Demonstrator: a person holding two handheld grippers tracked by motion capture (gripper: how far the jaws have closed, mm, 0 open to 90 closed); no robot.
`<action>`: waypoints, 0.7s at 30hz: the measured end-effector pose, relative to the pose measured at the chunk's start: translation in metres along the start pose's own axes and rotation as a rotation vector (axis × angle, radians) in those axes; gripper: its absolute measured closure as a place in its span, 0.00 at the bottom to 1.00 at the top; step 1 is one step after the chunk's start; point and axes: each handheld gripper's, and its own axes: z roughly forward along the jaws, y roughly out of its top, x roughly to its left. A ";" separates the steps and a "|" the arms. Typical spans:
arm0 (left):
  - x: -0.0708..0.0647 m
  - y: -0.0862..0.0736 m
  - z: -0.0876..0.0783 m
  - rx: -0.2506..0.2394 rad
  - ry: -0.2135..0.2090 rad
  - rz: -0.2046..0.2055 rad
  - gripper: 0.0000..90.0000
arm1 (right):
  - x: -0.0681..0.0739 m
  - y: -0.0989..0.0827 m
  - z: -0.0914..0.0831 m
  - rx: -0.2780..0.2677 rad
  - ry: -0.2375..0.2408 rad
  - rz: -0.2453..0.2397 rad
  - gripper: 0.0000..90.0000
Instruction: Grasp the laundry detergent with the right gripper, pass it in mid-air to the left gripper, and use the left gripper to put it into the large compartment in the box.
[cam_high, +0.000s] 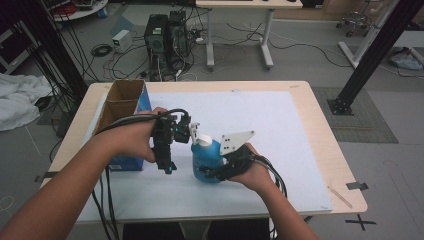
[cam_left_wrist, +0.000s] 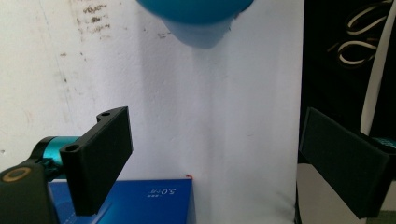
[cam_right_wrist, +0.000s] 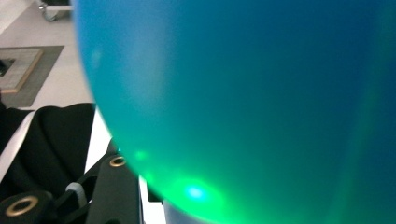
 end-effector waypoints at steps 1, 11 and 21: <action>0.000 0.000 0.000 0.000 0.000 0.000 0.11 | 0.001 0.000 0.001 -0.001 0.009 -0.005 0.51; -0.006 0.014 -0.005 -0.004 -0.008 0.031 0.10 | 0.002 0.002 0.014 -0.005 0.069 -0.026 0.51; -0.007 0.024 -0.004 0.009 -0.008 0.045 0.10 | 0.005 0.012 0.027 0.000 0.099 -0.043 0.51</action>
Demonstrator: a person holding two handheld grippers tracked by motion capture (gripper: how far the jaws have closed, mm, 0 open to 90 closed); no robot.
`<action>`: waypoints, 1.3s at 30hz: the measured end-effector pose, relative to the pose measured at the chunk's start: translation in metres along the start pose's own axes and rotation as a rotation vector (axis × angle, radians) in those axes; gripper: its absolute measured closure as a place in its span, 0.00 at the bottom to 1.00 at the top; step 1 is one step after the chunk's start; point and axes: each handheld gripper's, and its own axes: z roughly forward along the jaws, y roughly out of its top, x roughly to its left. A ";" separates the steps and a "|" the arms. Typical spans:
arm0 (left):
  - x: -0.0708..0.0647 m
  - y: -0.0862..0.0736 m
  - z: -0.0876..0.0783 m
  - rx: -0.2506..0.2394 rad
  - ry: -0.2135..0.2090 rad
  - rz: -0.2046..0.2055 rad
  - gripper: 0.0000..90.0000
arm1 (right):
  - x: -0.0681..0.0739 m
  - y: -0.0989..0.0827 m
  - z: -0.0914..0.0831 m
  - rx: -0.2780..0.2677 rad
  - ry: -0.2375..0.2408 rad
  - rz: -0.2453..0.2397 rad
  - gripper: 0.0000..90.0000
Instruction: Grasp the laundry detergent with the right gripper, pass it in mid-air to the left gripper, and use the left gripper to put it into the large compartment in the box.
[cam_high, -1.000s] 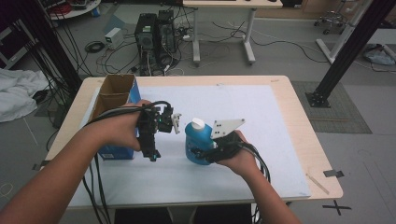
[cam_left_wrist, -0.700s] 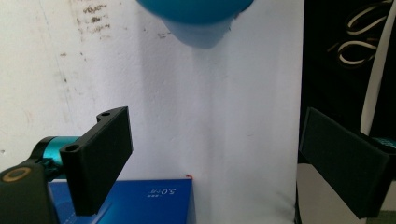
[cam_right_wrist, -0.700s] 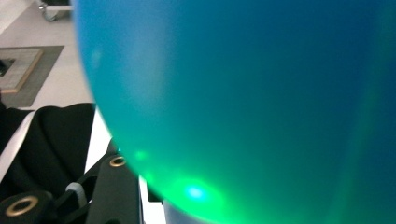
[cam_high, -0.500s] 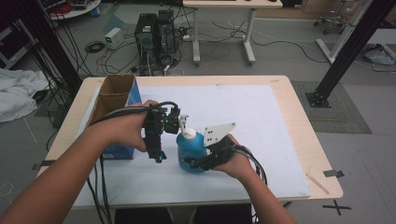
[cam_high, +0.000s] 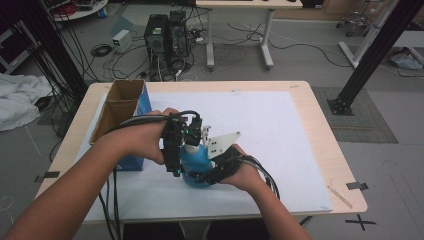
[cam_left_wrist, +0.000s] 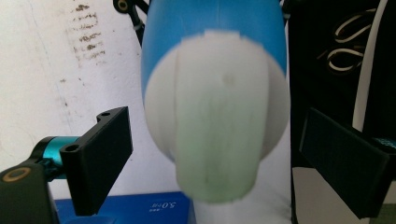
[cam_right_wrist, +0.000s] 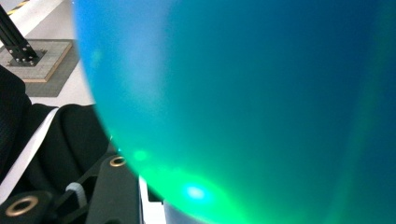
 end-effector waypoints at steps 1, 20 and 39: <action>0.000 0.000 0.000 0.001 0.002 0.000 0.10 | 0.000 0.001 0.002 0.002 0.001 -0.001 0.51; 0.000 -0.001 0.010 0.032 -0.004 -0.014 0.11 | -0.004 0.012 0.024 0.024 0.022 -0.006 0.51; -0.003 0.004 0.017 0.092 0.001 0.006 0.16 | -0.004 0.014 0.025 0.013 0.027 0.004 0.51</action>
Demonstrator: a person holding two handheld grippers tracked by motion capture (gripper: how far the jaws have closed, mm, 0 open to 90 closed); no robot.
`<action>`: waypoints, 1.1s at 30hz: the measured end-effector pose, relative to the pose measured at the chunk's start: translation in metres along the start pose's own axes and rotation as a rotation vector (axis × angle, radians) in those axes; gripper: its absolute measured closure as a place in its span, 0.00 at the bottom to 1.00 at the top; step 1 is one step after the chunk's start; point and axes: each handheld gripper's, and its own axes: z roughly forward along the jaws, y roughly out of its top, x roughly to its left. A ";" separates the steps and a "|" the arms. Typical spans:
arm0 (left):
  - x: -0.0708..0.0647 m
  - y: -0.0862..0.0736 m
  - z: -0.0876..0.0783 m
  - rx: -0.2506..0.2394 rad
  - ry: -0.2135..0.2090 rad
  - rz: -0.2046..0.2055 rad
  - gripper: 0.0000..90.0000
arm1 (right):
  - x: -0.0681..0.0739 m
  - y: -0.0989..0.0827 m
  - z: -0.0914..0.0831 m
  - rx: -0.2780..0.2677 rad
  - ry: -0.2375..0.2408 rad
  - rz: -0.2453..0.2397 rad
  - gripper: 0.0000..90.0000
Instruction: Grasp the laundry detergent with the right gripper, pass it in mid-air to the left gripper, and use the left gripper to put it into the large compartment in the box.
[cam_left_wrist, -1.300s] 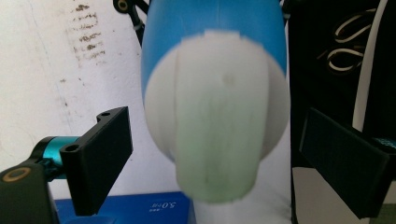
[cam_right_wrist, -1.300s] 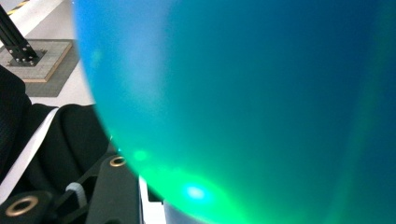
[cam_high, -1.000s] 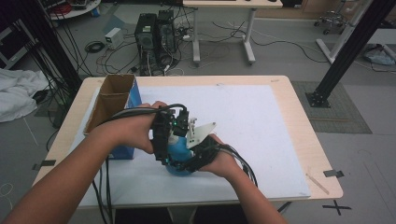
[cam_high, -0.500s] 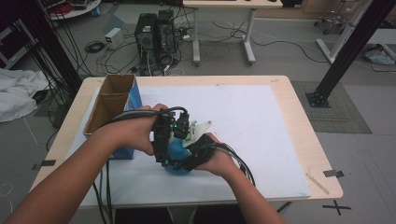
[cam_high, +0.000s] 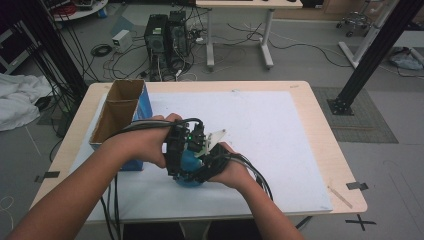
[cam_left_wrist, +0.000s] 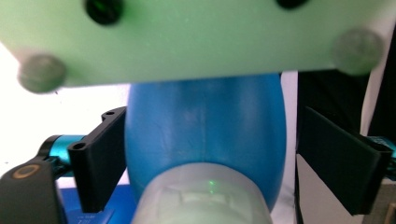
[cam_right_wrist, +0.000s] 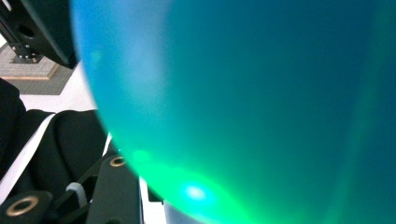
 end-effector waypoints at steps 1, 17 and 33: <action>0.001 -0.001 0.001 0.003 0.008 0.000 0.17 | 0.000 0.000 0.000 -0.001 0.000 0.001 0.51; 0.002 0.001 0.002 0.005 0.012 0.003 0.26 | 0.000 0.000 0.000 -0.001 0.005 0.006 0.51; 0.002 0.001 0.001 0.003 0.028 0.005 0.34 | 0.000 0.001 0.001 -0.008 0.004 0.005 0.52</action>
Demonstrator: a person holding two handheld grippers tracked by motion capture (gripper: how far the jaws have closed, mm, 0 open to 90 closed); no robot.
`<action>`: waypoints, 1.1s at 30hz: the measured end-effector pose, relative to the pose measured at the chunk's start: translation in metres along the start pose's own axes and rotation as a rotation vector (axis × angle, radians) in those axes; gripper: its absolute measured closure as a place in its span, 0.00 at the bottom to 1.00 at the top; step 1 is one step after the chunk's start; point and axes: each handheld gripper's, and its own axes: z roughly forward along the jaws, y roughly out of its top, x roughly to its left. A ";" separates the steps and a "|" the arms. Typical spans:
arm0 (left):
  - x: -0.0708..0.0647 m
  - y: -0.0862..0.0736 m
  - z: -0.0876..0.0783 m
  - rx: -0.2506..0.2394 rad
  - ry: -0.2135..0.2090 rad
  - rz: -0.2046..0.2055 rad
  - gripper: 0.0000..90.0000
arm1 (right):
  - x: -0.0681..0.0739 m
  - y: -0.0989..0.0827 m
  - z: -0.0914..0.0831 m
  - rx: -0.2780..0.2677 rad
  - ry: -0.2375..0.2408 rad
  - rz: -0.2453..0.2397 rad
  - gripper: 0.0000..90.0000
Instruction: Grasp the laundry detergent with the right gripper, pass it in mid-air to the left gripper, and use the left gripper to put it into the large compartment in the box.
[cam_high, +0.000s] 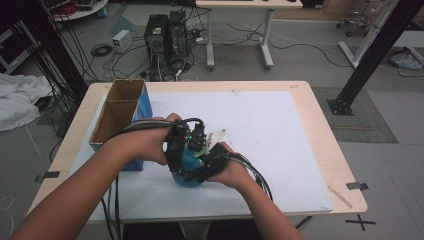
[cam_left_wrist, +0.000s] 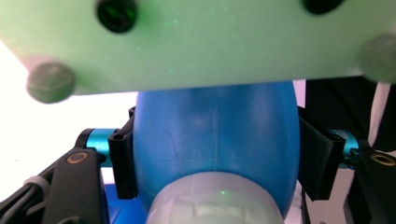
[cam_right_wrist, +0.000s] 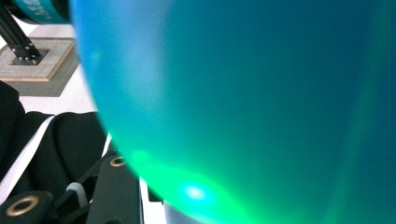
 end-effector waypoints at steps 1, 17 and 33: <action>0.000 0.000 0.000 -0.002 -0.001 -0.002 0.34 | 0.000 0.000 0.000 0.000 0.000 0.000 0.52; 0.001 -0.001 0.000 0.004 -0.001 -0.010 0.41 | 0.001 0.001 0.002 0.003 0.003 -0.003 0.52; 0.003 0.001 -0.004 0.015 -0.012 -0.008 0.43 | 0.000 0.001 0.001 -0.019 0.014 -0.003 0.51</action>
